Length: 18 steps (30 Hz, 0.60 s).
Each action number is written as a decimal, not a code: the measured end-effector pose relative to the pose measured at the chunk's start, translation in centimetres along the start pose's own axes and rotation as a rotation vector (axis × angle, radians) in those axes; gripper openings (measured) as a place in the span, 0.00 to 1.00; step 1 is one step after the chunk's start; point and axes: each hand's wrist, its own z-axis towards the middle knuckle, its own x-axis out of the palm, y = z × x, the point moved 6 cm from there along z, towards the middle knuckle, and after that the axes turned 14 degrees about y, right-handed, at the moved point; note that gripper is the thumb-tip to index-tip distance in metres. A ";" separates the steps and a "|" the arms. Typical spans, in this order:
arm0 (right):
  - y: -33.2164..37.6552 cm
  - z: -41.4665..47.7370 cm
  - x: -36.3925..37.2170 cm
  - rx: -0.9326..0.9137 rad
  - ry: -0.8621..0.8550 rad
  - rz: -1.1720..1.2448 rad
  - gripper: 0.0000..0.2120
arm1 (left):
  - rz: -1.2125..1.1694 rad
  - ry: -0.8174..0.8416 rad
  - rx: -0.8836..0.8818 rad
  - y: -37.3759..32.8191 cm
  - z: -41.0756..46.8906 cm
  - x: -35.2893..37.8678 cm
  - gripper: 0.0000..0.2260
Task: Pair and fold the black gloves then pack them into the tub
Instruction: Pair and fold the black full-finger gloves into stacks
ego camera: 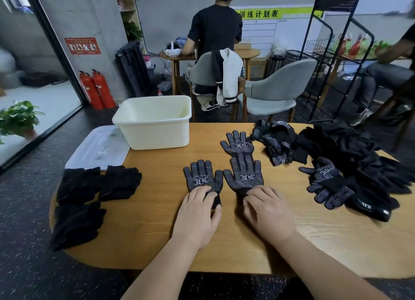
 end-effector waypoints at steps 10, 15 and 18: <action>2.1 -3.3 -2.3 0.106 0.091 0.168 0.08 | 0.031 -0.145 0.061 -0.7 -1.1 -0.7 0.14; 1.3 -3.2 0.0 0.218 0.330 0.154 0.20 | 0.009 0.012 0.011 -0.4 -0.9 0.1 0.20; 1.4 -3.4 -0.4 0.220 0.319 0.122 0.16 | 0.015 0.006 0.001 -0.4 -1.1 0.4 0.19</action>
